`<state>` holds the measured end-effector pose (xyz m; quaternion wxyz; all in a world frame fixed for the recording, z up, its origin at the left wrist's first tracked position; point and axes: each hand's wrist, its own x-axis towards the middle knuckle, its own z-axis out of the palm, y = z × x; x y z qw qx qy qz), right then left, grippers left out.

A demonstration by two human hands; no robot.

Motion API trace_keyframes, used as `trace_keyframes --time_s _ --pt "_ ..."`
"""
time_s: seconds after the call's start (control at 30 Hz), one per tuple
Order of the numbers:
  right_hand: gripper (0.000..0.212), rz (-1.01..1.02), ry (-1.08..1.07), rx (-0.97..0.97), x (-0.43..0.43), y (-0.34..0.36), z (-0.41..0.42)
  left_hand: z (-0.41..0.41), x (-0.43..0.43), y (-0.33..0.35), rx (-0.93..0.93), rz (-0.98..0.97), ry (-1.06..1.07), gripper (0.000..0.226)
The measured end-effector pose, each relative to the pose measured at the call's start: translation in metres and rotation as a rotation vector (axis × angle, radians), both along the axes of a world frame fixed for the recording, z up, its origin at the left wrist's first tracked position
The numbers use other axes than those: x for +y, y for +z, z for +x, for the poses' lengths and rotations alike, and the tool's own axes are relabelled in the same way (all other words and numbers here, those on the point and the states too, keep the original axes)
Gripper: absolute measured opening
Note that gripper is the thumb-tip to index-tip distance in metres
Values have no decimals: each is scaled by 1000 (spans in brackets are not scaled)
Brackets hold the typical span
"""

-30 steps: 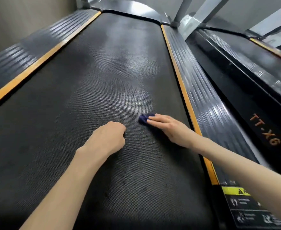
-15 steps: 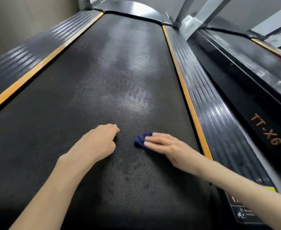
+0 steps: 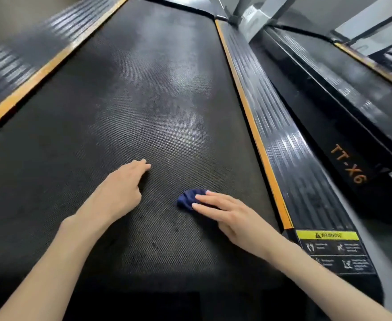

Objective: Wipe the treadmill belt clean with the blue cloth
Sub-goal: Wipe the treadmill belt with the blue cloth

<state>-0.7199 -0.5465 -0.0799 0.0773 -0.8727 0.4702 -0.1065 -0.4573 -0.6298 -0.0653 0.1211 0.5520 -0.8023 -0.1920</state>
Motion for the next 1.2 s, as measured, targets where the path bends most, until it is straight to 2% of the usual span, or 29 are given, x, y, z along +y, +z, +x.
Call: trace_keyframes --time_s 0.17,0.23,0.3,0.4,0.5,0.57,0.7,0.8,0.87,0.93,1.07,1.13,1.2 --pt "50 -76 -612 -149 -92 -7 -10 13 4 -4 53 -50 -26 61" --pt "47 -107 -694 -187 -94 -8 7 22 3 0 69 -76 35 60" --pt "49 -121 -599 -205 -72 -6 36 29 3 3 71 -78 107 60" --pt "53 -103 -293 -237 -18 -8 99 34 2 10 73 -63 183 59" --pt "57 -96 -87 -171 5 -9 128 33 3 13 89 -62 201 58" --pt "55 -127 -121 -156 -14 -10 105 32 6 12 100 -32 199 60" --pt "46 -175 -628 -141 -77 -11 30 35 15 3 104 67 150 63" --pt "47 -119 -801 -148 -98 -8 36 39 13 2 113 74 178 63" --pt "41 -149 -716 -166 -88 -1 71 37 10 6 120 57 233 61" --pt "37 -174 -490 -185 -65 -4 115 34 5 14 153 24 305 60" --pt "48 -105 -82 -186 -33 -10 167 25 0 28 235 -5 399 58" --pt "51 -166 -76 -180 -48 -9 140 23 0 31 222 23 396 56" --pt "49 -202 -288 -206 -74 -8 92 22 3 31 189 80 342 58"
